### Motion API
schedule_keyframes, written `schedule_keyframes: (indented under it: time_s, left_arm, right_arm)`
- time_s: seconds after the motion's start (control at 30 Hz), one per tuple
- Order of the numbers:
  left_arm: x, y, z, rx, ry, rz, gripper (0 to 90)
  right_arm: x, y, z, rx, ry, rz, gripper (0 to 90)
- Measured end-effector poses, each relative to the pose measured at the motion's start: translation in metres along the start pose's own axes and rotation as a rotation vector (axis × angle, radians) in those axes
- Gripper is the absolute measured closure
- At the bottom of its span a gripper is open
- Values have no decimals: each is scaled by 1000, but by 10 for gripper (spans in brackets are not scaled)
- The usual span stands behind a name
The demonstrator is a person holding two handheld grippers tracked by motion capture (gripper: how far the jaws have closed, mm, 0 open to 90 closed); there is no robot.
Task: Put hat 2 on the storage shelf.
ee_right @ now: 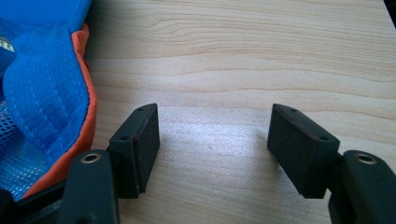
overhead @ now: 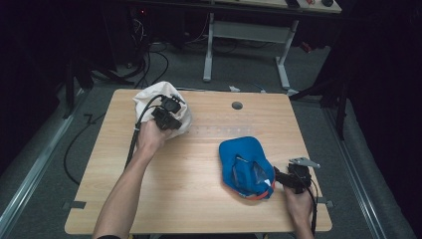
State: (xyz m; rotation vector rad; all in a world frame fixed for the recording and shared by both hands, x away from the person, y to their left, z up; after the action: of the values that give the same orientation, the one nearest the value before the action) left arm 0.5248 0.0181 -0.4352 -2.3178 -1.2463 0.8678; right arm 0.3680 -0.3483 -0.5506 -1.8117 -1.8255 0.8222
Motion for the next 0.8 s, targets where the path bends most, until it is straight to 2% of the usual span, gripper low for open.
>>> schedule_keyframes:
  time_s: [0.33,0.5,0.67,0.8]
  left_arm:
    - [-1,8,0,54,11,-21,826]
    - [-5,11,3,83,43,-35,833]
    - [-4,14,4,103,23,-30,838]
    - [-4,17,7,126,23,-30,841]
  right_arm:
    - [0,0,0,0,0,0,345]
    - [0,0,0,0,0,0,345]
    - [0,0,0,0,0,0,345]
    - [0,0,0,1,-4,0,345]
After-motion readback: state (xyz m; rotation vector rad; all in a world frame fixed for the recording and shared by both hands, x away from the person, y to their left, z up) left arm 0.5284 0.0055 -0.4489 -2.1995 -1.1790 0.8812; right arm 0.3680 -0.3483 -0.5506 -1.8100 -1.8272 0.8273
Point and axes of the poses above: each handheld gripper's, and its own axes: y roughly forward along the jaws, z roughly out of its underside, x roughly to its left, the point moved 3 cm from there along y, roughly forward along the jaws, and after that the axes turned 7 degrees about z, right-handed, at the moved point
